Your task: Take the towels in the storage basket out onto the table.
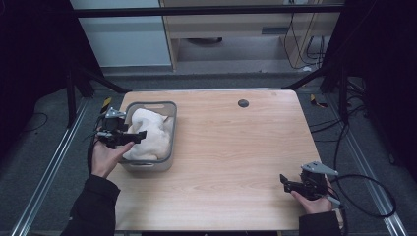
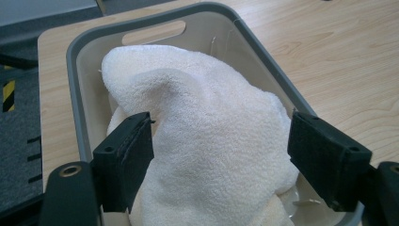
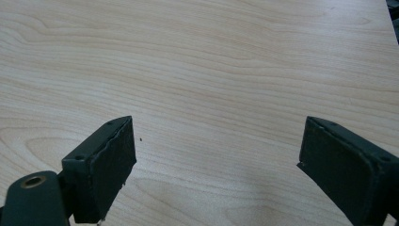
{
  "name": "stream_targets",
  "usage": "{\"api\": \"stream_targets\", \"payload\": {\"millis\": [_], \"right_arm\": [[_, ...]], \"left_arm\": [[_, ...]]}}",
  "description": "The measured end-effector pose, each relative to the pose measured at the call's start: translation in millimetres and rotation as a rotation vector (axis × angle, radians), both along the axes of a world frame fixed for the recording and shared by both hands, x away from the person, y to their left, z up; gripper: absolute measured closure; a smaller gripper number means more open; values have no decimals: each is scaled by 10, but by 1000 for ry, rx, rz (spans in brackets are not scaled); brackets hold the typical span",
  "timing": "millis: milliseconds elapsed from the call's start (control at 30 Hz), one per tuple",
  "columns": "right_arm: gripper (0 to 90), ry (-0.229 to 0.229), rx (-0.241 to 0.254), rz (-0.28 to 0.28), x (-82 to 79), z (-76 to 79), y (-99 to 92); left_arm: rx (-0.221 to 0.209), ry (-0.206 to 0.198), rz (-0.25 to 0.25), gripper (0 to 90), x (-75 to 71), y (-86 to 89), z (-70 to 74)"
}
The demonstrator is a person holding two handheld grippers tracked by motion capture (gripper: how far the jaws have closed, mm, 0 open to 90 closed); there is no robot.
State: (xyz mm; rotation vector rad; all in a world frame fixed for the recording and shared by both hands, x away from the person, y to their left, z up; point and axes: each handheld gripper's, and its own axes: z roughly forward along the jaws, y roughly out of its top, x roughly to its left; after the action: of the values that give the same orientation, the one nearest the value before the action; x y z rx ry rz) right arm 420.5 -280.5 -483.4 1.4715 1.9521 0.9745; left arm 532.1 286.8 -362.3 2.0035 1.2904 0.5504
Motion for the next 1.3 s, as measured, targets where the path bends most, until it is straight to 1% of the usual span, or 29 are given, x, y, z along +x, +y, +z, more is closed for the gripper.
{"api": "stream_targets", "payload": {"millis": [67, 100, 133, 233, 300, 367, 467, 600, 667, 767, 833, 933, 967, 1000, 1067, 1100, 1200, 1233, 1300], "right_arm": [[112, 2, -7, 4, 5, -3, 1], [112, 7, -3, 3, 4, -1, 5], [112, 3, -10, 8, 10, -5, 1], [111, 15, -1, 7, 12, -9, 4], [111, 18, -8, 8, 24, -19, -2], [109, 22, -8, 7, 29, -21, 0], [107, 31, -1, 10, 27, -16, 14], [100, 32, -6, 14, 39, -26, 19], [88, 36, -6, 20, 42, -29, 16], [74, 45, -1, 26, 48, -36, 17], [61, 48, 0, 28, 53, -42, 18], [50, 56, 5, 36, 59, -46, 23], [50, 55, -2, 38, 63, -52, 22], [50, 56, -5, 41, 64, -56, 23], [48, 60, -3, 47, 63, -57, 28], [46, 64, 1, 46, 64, -58, 35], [43, 66, -1, 52, 69, -62, 38], [42, 60, -10, 53, 72, -68, 37], [40, 66, -1, 57, 70, -66, 44]], "left_arm": [[9, 14, 6, 213, 31, -4, -3], [14, 22, 7, 209, 47, -5, -5], [20, 28, 8, 205, 59, -8, -7], [40, 57, 9, 185, 102, -17, -16], [40, 66, 12, 176, 124, -24, -25], [46, 85, 10, 157, 152, -33, -41], [57, 112, 2, 137, 188, -78, -80], [65, 129, -7, 118, 226, -140, -118], [70, 146, -13, 108, 246, -166, -138], [89, 169, -20, 91, 286, -219, -188], [110, 181, -16, 84, 315, -241, -222], [115, 200, -12, 73, 352, -258, -271], [124, 208, -13, 70, 365, -258, -288], [119, 214, -9, 68, 377, -264, -311], [123, 225, -14, 68, 397, -272, -363], [121, 227, -7, 64, 401, -277, -383], [103, 230, 4, 64, 415, -257, -427], [99, 231, 5, 62, 417, -250, -438], [89, 237, 10, 58, 420, -236, -461]]}}
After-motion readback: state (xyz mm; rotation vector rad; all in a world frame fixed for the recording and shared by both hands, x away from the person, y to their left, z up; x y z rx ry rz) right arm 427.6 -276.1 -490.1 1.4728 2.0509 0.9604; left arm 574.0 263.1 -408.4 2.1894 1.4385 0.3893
